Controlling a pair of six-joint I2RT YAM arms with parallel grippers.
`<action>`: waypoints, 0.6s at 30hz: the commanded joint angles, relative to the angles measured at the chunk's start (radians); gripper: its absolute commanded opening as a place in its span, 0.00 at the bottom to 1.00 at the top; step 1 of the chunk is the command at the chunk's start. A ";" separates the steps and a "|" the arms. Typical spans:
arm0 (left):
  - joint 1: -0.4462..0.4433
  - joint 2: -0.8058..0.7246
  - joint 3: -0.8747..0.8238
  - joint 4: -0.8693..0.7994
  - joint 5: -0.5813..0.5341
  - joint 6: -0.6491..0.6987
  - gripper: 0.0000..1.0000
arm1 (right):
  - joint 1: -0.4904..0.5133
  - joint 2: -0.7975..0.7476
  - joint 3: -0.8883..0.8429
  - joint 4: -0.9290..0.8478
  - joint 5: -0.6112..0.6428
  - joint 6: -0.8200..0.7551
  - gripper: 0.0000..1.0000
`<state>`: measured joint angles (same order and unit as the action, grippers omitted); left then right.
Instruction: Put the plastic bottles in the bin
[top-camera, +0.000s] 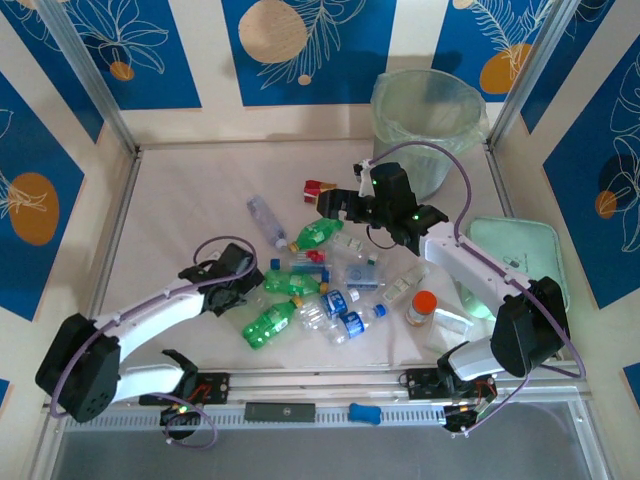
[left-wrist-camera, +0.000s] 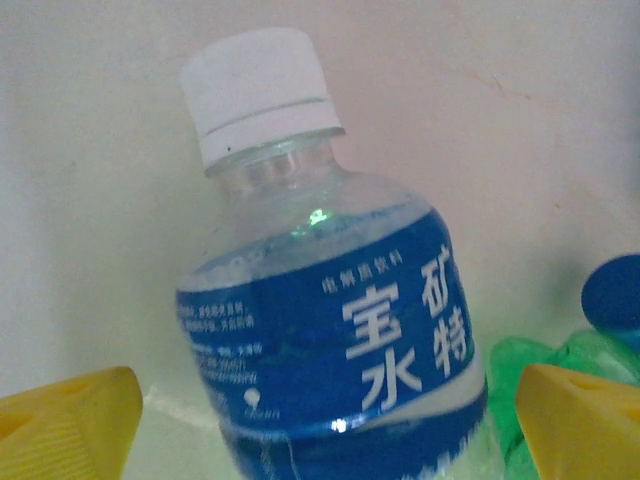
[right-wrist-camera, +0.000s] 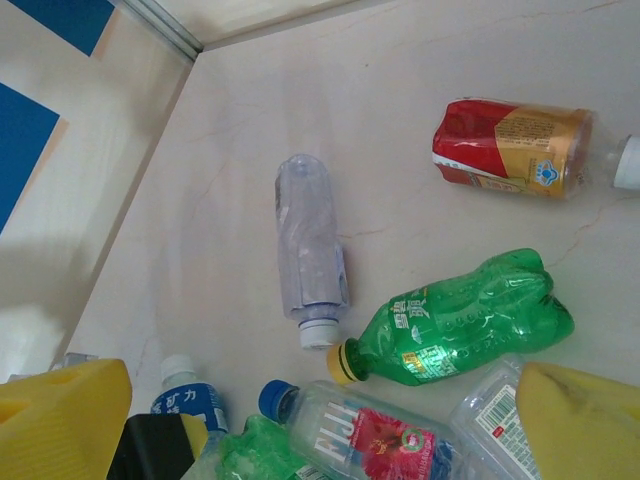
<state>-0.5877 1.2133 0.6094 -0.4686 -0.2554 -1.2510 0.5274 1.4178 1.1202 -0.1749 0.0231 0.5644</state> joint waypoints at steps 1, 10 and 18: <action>0.016 0.036 -0.005 0.053 -0.010 -0.051 0.91 | 0.003 -0.025 0.007 -0.019 0.023 -0.026 0.99; 0.023 0.087 0.003 0.089 -0.044 -0.068 0.78 | 0.002 -0.033 -0.004 -0.025 0.035 -0.036 0.99; 0.025 0.101 0.002 0.098 -0.061 -0.080 0.62 | 0.002 -0.026 0.009 -0.029 0.034 -0.040 0.99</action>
<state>-0.5751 1.3064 0.6094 -0.3729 -0.2893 -1.3106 0.5270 1.4151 1.1194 -0.1905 0.0490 0.5415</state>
